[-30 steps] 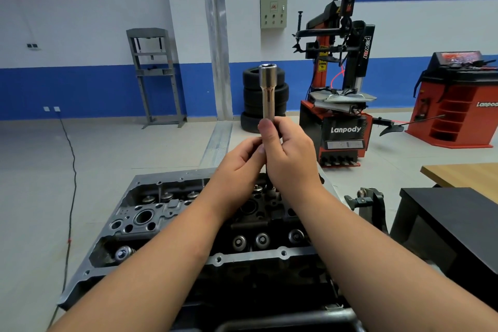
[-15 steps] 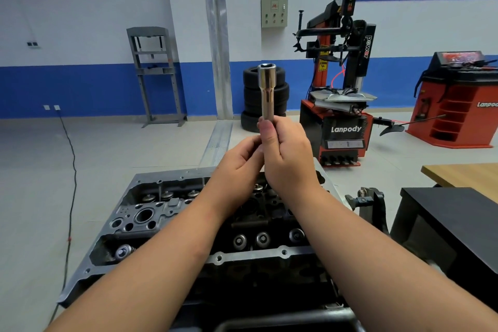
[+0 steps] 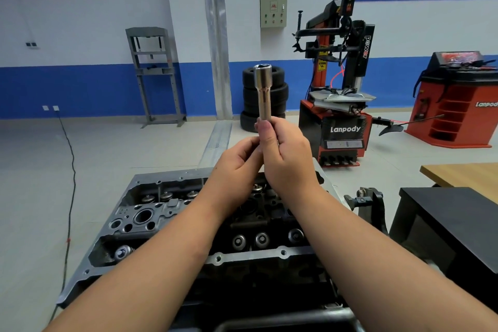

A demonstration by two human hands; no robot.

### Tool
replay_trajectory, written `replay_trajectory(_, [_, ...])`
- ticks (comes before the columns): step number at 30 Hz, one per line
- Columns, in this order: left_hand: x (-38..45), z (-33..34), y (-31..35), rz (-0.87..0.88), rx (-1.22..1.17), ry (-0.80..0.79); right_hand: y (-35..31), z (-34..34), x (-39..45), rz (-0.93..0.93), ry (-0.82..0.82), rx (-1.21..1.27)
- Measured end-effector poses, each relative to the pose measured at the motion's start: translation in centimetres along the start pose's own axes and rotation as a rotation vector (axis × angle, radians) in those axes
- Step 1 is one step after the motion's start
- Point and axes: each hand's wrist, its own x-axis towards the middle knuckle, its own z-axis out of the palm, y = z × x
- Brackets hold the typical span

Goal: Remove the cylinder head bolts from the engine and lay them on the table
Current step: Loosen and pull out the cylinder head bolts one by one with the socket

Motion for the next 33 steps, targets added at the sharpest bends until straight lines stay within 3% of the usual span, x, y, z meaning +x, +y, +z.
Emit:
replay_trajectory(6, [0.17, -0.23, -0.13, -0.006, -0.009, 0.026, -0.04, -0.23, -0.19, -0.039, 0.059, 0.002])
replay_trajectory(12, [-0.15, -0.05, 0.07, 0.002, -0.030, -0.049, 0.19, 0.14, -0.07, 0.003, -0.024, 0.017])
replay_trajectory(19, [0.33, -0.08, -0.15, 0.016, 0.010, 0.038, 0.06, -0.21, -0.16, -0.038, 0.060, 0.027])
replay_trajectory(25, [0.00, -0.02, -0.13, -0.003, -0.018, 0.015, -0.08, 0.07, -0.05, 0.006, -0.032, 0.017])
replay_trajectory(33, [0.13, -0.01, -0.01, 0.024, 0.047, 0.043, 0.00, -0.23, -0.14, -0.027, 0.072, 0.022])
